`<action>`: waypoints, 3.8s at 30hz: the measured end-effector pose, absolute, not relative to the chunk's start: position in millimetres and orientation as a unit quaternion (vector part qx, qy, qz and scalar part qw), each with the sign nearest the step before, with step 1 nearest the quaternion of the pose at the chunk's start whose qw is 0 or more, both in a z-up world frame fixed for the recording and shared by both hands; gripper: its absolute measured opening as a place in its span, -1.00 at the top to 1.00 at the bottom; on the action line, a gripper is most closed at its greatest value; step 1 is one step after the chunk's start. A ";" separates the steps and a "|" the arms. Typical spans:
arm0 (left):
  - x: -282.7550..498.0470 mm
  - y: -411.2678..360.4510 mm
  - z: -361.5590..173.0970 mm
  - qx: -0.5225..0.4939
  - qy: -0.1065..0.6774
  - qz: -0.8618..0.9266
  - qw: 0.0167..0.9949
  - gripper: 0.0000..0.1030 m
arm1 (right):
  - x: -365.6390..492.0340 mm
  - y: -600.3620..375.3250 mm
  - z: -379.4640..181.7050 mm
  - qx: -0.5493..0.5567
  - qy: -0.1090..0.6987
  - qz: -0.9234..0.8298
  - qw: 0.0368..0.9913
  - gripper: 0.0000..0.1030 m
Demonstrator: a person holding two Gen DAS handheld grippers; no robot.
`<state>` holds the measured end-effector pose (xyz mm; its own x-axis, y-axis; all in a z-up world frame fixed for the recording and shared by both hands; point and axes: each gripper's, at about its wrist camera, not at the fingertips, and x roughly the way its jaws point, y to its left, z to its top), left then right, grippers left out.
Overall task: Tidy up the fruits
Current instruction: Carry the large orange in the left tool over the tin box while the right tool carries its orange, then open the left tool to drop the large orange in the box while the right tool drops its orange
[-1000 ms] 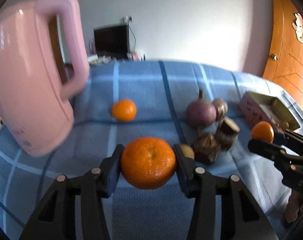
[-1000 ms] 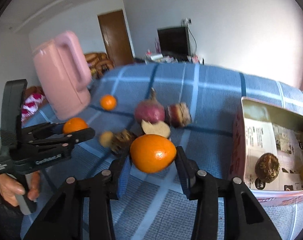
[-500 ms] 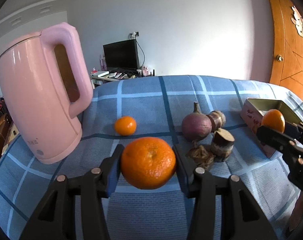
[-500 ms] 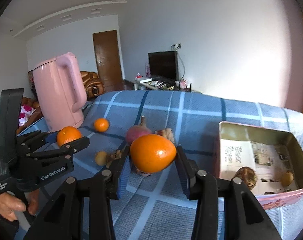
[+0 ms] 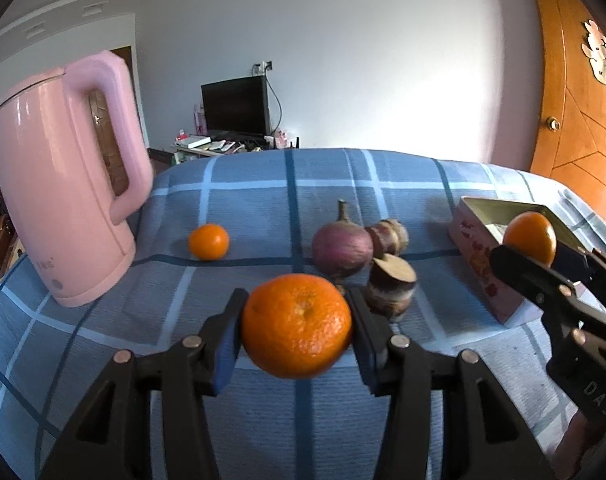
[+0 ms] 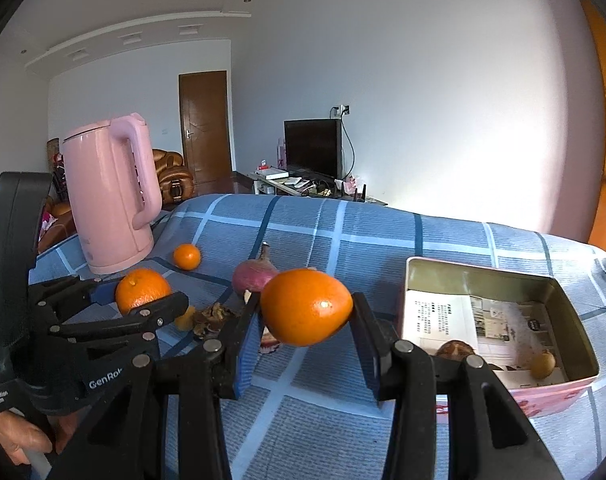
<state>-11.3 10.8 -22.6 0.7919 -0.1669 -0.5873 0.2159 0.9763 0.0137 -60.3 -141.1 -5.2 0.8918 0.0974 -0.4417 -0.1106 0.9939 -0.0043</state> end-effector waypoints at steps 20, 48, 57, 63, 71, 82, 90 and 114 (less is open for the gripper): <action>-25.2 -42.6 -24.3 0.052 0.309 -0.119 0.942 0.02 | -79.9 -197.7 -2.0 -0.015 0.222 0.022 0.975 0.13; -22.6 -143.4 -15.4 0.068 0.306 -0.183 0.932 0.02 | -90.0 -310.2 4.5 0.013 0.215 -0.066 0.974 0.13; -17.5 -171.1 -13.4 0.074 0.305 -0.202 0.928 0.02 | -92.1 -342.4 8.3 0.023 0.207 -0.100 0.973 0.13; -12.4 -198.9 -9.5 0.080 0.297 -0.220 0.926 0.02 | -88.5 -358.4 9.7 0.035 0.207 -0.119 0.970 0.13; 6.2 -225.5 -12.3 0.075 0.311 -0.215 0.923 0.02 | -66.3 -367.3 4.7 0.065 0.228 -0.107 0.966 0.13; 17.5 -232.3 -25.5 0.083 0.333 -0.195 0.919 0.02 | -33.3 -358.0 -11.8 0.067 0.280 -0.068 0.955 0.12; 23.6 -231.5 -31.6 0.080 0.347 -0.187 0.916 0.02 | -22.4 -356.5 -16.5 0.061 0.303 -0.068 0.949 0.12; 26.0 -230.8 -30.7 0.068 0.344 -0.181 0.919 -0.63 | -26.8 -356.3 -14.9 0.070 0.292 -0.070 0.951 -0.03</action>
